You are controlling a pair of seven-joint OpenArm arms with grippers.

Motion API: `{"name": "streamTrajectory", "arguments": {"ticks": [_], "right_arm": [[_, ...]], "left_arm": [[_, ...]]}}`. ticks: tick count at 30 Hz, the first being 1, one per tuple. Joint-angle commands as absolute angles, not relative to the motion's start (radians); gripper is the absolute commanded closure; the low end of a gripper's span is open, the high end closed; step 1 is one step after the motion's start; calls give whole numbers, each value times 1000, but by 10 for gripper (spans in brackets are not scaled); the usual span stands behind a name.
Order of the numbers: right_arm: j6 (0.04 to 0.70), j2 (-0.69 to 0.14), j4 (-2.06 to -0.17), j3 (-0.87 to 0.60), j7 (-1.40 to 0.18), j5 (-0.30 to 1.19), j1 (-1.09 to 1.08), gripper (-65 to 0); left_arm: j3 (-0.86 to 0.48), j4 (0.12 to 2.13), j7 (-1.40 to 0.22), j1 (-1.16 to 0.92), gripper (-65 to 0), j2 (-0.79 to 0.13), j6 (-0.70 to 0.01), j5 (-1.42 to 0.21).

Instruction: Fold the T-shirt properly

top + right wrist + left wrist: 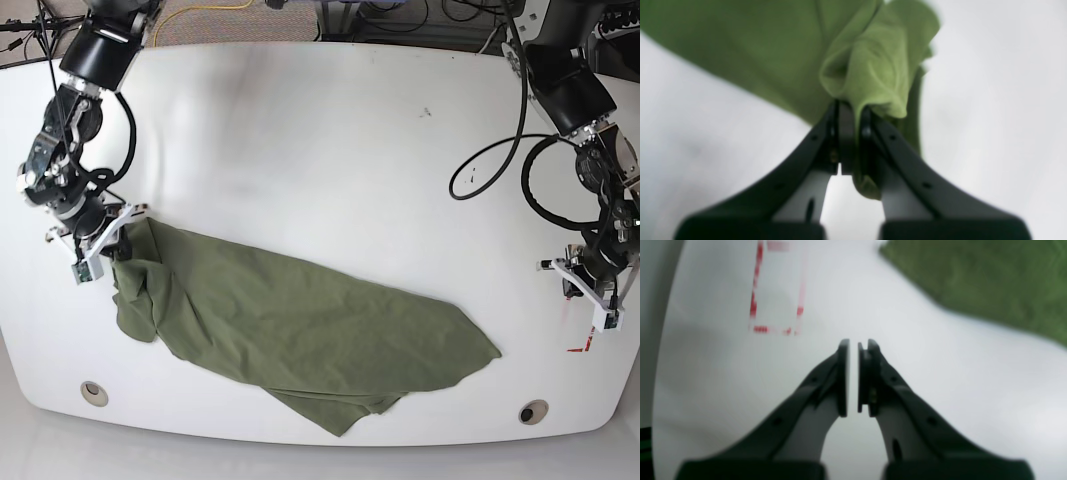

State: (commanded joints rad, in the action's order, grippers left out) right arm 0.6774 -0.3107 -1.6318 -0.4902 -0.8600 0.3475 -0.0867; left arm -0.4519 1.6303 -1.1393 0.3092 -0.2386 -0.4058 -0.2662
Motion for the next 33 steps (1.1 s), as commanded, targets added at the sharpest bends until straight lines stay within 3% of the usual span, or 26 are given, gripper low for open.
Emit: {"name": "streamTrajectory", "arguments": {"ticks": [4, 6, 8, 12, 15, 33], "right_arm": [[677, -303, -1632, -490, -858, 348, -68, 0], [677, -303, -1639, -490, -858, 348, -67, 0], [677, -303, -1647, -490, -858, 348, -67, 0], [677, -303, -1655, -490, -858, 348, -68, 0], [677, -303, -1655, -489, -858, 348, -71, 0], [677, -303, -1655, -489, -858, 349, -70, 0]], "left_arm": [[-449, 1595, -1090, 308, 0, -189, -406, -265], [-427, 1541, -1078, 320, -40, -168, -406, -262], [-392, 1474, -1075, 363, -129, -159, -404, -263], [-352, 1303, -1017, 447, -375, -130, -401, -259], [-352, 1193, -924, 479, -506, -120, -400, -259], [-349, 622, -538, 624, -519, -119, -358, -265]]}}
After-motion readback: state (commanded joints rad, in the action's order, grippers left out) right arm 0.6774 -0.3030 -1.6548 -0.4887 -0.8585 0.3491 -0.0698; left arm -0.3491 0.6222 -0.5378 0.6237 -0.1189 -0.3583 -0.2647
